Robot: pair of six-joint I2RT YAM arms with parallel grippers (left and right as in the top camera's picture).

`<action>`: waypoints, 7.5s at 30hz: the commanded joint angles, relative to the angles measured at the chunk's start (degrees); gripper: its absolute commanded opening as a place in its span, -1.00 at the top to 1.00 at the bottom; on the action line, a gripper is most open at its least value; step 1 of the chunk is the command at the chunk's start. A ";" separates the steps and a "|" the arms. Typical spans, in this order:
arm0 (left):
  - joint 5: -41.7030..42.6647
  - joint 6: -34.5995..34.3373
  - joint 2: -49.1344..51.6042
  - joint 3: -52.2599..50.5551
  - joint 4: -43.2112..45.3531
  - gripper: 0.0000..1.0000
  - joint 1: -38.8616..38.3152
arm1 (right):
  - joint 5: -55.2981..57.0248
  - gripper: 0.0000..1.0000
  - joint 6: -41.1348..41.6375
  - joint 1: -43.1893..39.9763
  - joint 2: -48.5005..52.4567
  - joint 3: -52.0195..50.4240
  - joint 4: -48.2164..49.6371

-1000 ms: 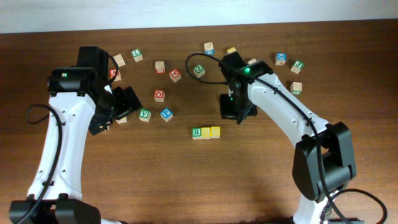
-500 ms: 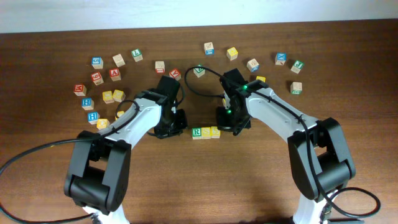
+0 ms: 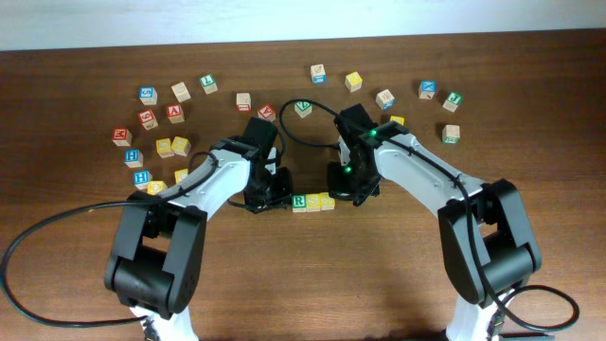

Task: Spell out RSS

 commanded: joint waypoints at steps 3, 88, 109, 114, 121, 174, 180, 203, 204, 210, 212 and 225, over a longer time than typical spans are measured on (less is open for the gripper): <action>0.61 0.39 0.57 -0.17 0.11 1.00 -0.20 | -0.50 0.92 0.46 0.15 -0.22 -0.31 -0.48; -8.44 7.67 -21.29 9.29 -24.59 -0.98 14.73 | 17.68 -0.96 -24.68 -23.12 -111.93 -76.37 43.06; -17.07 22.14 -41.38 -4.72 -16.74 -0.98 13.92 | 17.68 -0.97 -24.68 -23.12 -111.93 -76.37 43.08; -17.20 27.36 -72.78 -22.16 -10.73 -0.98 13.99 | 17.68 -0.97 -24.68 -23.12 -111.93 -76.37 43.08; -17.66 28.44 -95.12 -26.10 -12.26 -0.98 16.00 | 17.70 -0.97 -24.68 -23.12 -111.93 -76.37 43.08; -21.46 31.17 -111.80 -69.99 36.04 -0.98 23.41 | 17.70 -0.97 -24.68 -23.12 -111.93 -76.37 43.08; -21.46 31.15 -111.80 -69.99 36.04 -0.98 23.41 | 17.68 -0.96 -24.68 -23.12 -111.93 -76.37 43.08; -21.46 31.17 -111.75 -69.99 36.04 -0.98 23.41 | 17.68 -0.97 -24.68 -23.12 -111.93 -76.37 43.08; -21.46 31.15 -111.75 -69.99 36.04 -0.98 23.41 | 17.68 -0.97 -24.68 -23.12 -111.93 -76.37 43.08; -21.46 31.15 -111.75 -69.99 36.04 -0.98 23.41 | 17.68 -0.97 -24.68 -23.12 -111.93 -76.37 43.08; -21.46 31.15 -111.75 -69.99 36.04 -0.99 23.41 | 17.68 -0.97 -24.68 -23.12 -111.93 -76.37 43.08; -21.46 31.15 -111.75 -69.99 36.04 -0.98 23.41 | 17.68 -0.97 -24.68 -23.12 -111.93 -76.37 43.06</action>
